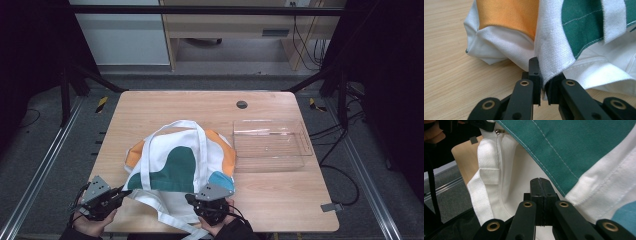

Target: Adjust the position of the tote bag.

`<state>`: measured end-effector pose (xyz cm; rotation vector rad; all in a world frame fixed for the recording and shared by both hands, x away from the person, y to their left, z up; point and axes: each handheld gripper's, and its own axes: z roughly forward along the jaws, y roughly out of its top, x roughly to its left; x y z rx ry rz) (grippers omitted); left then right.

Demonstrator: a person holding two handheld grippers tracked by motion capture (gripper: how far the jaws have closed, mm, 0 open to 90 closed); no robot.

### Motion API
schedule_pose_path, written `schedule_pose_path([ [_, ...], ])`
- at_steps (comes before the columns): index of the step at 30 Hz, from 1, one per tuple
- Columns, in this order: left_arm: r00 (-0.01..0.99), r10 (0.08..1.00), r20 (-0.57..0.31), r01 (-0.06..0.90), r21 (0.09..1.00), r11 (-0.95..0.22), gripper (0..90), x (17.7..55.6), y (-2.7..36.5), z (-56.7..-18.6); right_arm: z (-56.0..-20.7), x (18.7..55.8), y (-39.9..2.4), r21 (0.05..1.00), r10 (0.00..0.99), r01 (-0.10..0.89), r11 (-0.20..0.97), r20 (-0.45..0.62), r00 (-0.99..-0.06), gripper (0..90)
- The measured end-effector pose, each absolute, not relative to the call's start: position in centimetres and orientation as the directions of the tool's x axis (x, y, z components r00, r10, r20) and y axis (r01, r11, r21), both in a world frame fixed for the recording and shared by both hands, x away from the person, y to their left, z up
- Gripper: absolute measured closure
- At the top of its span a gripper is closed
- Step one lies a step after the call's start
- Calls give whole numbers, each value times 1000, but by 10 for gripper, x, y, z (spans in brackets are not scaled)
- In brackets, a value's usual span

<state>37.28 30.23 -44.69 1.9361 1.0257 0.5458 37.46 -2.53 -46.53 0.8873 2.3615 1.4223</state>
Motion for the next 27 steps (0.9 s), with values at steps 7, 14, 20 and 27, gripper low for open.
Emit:
schedule_pose_path([
  [7,567,824,-10,448,843,-299,847,373,302,-446,-471,376,-18,861,635,375,343,82,-768,900],
  [14,568,823,-11,448,843,-297,847,373,303,-446,-476,379,-11,863,659,377,336,70,-749,900],
  [20,571,821,-11,446,844,-299,848,373,303,-446,-469,377,-13,886,675,350,305,58,-736,900],
  [27,583,813,-8,444,840,-310,852,372,302,-446,-457,375,-18,913,692,312,264,46,-720,900],
])
